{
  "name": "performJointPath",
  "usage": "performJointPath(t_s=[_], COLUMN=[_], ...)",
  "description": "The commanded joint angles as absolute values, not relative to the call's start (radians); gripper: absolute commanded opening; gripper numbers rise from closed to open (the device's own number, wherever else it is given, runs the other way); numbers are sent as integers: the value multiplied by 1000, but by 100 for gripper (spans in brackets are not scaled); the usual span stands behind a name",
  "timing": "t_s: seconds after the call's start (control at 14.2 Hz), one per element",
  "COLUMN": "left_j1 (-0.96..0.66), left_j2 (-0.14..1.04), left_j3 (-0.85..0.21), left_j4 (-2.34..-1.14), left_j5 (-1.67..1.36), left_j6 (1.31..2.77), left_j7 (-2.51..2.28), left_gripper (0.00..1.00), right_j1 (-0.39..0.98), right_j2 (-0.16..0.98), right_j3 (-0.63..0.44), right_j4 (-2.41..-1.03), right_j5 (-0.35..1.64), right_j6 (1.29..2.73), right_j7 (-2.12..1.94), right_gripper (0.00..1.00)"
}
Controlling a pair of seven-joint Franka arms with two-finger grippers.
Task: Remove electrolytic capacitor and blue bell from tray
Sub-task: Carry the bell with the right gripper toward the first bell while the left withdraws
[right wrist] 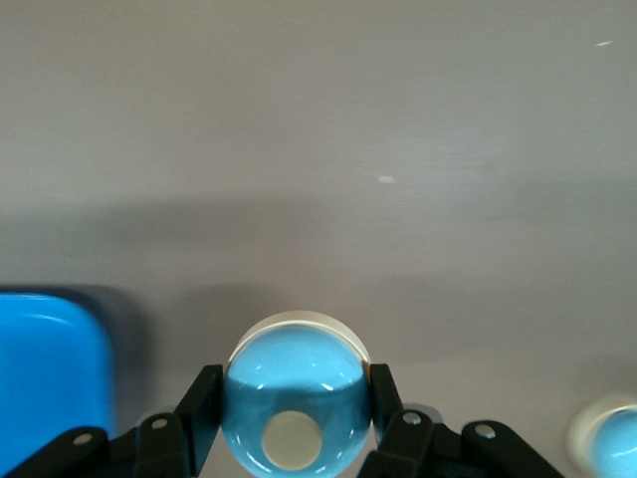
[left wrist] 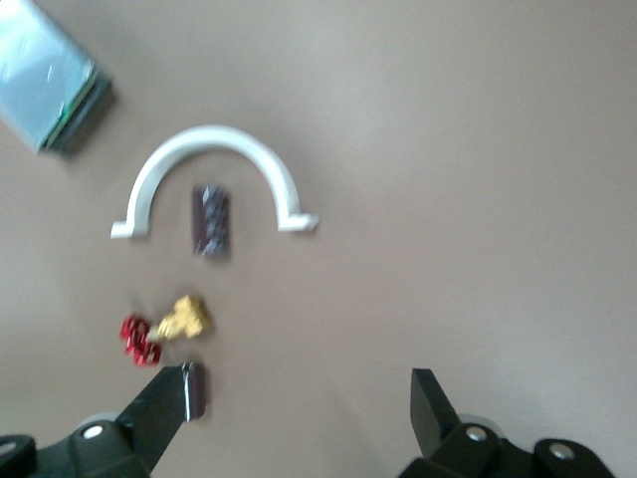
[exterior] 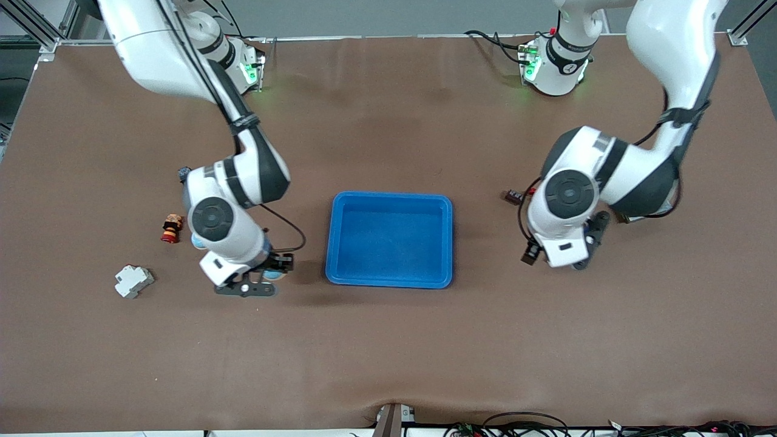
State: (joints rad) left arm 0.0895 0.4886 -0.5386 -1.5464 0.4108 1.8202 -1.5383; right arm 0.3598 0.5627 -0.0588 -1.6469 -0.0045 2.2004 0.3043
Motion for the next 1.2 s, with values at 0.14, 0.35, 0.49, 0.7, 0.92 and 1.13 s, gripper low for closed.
performJointPath(t_s=[0.14, 0.35, 0.49, 0.7, 0.92, 1.13], left_j1=[297, 385, 416, 341, 71, 18], left_j2=[451, 364, 280, 183, 103, 43], left_j3=[-549, -549, -548, -456, -131, -20], left_j4=[-1413, -1408, -1414, -1425, -1436, -1437], left_j5=[336, 237, 187, 163, 77, 34], left_j6=[1789, 1787, 1758, 1706, 1628, 1543], left_j7=[-1069, -867, -772, -651, -533, -280], left_gripper=[100, 100, 100, 100, 100, 100], right_j1=[238, 154, 112, 66, 38, 37], right_j2=[448, 446, 454, 463, 483, 495], right_j3=[-40, -40, -40, -38, -37, -37], right_j4=[-1822, -1871, -1897, -1919, -1927, -1936], right_j5=[-3, -3, -3, -3, -2, -2], right_j6=[2270, 2341, 2385, 2459, 2499, 2528], right_j7=[74, -87, -153, -240, -281, -282], right_gripper=[0, 0, 0, 0, 0, 0])
